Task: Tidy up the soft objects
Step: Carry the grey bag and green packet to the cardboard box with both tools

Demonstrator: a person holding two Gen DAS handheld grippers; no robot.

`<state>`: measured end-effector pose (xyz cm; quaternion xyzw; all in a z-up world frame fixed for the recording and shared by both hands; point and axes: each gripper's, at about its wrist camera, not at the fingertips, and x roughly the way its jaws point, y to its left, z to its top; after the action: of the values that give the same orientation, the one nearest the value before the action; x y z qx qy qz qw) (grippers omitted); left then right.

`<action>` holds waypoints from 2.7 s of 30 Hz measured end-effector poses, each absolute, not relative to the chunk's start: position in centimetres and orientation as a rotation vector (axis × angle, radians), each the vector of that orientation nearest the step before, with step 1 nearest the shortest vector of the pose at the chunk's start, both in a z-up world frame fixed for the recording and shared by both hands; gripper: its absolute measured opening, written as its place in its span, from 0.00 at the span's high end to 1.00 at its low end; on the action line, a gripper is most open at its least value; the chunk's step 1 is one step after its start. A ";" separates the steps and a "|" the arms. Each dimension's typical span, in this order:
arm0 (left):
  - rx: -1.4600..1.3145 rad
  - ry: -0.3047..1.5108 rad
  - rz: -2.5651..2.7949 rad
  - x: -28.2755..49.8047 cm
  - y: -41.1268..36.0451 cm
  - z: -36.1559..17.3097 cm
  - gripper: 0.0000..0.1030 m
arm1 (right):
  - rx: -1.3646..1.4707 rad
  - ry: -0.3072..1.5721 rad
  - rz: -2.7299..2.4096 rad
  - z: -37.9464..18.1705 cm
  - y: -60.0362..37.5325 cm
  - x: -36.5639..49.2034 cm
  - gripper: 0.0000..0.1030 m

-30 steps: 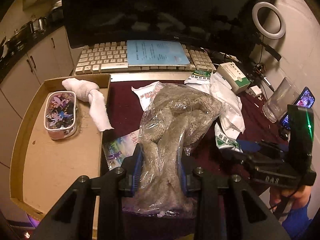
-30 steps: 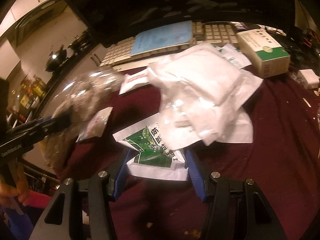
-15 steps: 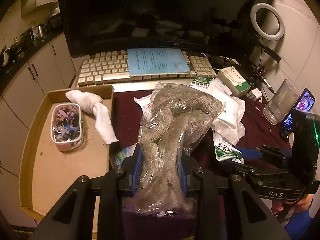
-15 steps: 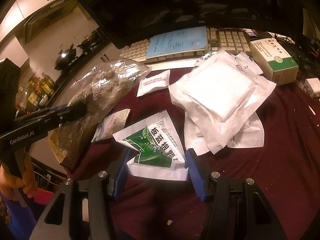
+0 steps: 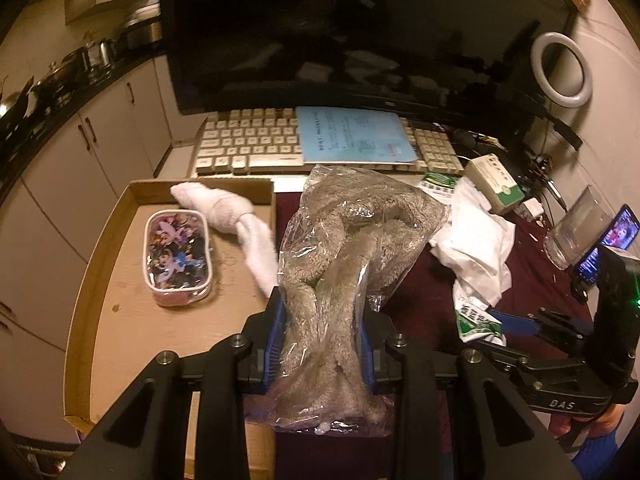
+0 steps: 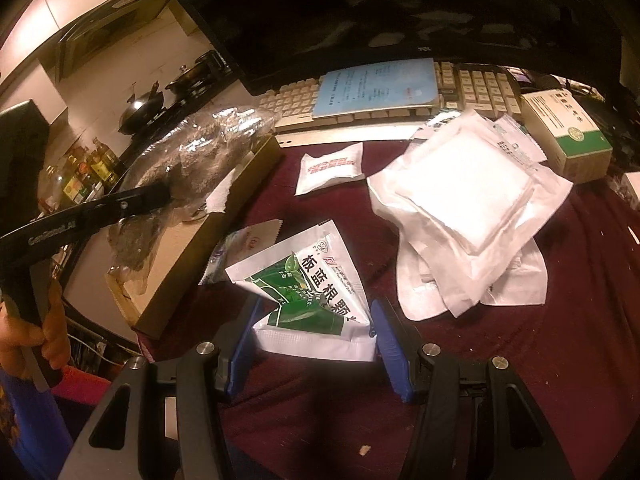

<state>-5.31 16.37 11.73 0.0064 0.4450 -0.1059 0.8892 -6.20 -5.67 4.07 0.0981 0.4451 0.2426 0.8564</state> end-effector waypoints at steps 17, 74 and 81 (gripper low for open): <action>-0.029 0.953 -0.071 -3.7 22.6 11.5 0.70 | 0.151 0.940 0.555 4.6 -2.7 -5.7 0.42; -0.191 1.048 0.197 4.7 32.8 5.5 0.63 | -0.235 0.989 0.800 2.6 18.9 1.4 0.41; -0.211 1.015 0.196 4.2 32.8 6.2 0.20 | -0.215 0.970 0.821 3.0 18.6 0.2 0.36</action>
<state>4.24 32.81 6.23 -0.1007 0.4844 0.0934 0.8640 0.18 18.58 3.02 -0.1001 0.4520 0.3825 0.7996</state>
